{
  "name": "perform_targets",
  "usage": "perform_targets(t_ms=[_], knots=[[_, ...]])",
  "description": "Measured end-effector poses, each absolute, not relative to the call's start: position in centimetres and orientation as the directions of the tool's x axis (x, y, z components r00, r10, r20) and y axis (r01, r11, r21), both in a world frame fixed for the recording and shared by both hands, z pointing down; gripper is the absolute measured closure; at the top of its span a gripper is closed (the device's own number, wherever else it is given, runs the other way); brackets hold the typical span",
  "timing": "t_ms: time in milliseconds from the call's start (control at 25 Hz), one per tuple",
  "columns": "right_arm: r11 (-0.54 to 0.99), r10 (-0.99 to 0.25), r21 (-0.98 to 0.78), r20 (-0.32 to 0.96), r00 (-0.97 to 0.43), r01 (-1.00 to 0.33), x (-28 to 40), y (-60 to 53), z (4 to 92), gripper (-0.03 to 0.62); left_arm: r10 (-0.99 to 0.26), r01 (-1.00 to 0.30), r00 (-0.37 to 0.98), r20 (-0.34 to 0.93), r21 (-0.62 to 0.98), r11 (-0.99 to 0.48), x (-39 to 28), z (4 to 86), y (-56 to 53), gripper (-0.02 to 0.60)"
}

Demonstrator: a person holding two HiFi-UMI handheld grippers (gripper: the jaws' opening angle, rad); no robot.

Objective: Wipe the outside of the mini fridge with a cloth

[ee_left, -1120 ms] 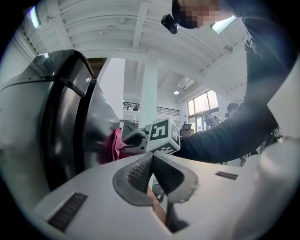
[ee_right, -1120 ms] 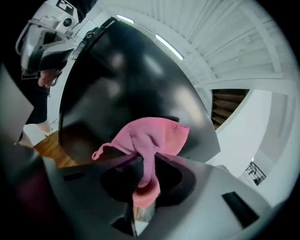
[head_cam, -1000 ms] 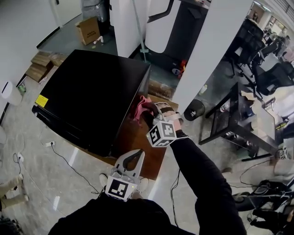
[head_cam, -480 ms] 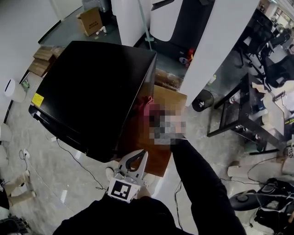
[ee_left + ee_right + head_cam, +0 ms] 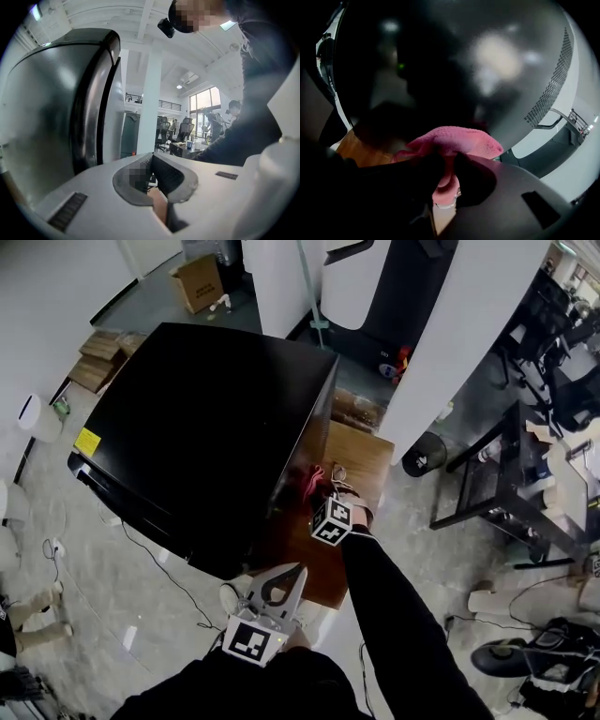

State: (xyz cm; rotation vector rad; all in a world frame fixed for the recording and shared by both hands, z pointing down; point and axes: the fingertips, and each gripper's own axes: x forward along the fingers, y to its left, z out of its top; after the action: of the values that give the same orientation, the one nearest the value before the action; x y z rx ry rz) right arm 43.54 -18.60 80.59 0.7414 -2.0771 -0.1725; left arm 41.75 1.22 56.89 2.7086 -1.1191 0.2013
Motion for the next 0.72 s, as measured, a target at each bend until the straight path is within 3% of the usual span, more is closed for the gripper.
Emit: perform_targets(t_ms=[440, 720], knots=[[0.7, -0.688, 0.366, 0.578, -0.44, -0.613, 45.6, -13.1, 66.1, 0.523, -0.657, -0.673, 0.739, 0.149, 0.138, -0.727, 39.4, 52.9, 4.1, 0.577], [0.637, -0.745, 0.368, 0.52, -0.419, -0.677, 40.9, -3.4, 55.6, 0.523, -0.565, -0.568, 0.823, 0.063, 0.099, -0.817, 33.0, 48.0, 7.2, 0.577]])
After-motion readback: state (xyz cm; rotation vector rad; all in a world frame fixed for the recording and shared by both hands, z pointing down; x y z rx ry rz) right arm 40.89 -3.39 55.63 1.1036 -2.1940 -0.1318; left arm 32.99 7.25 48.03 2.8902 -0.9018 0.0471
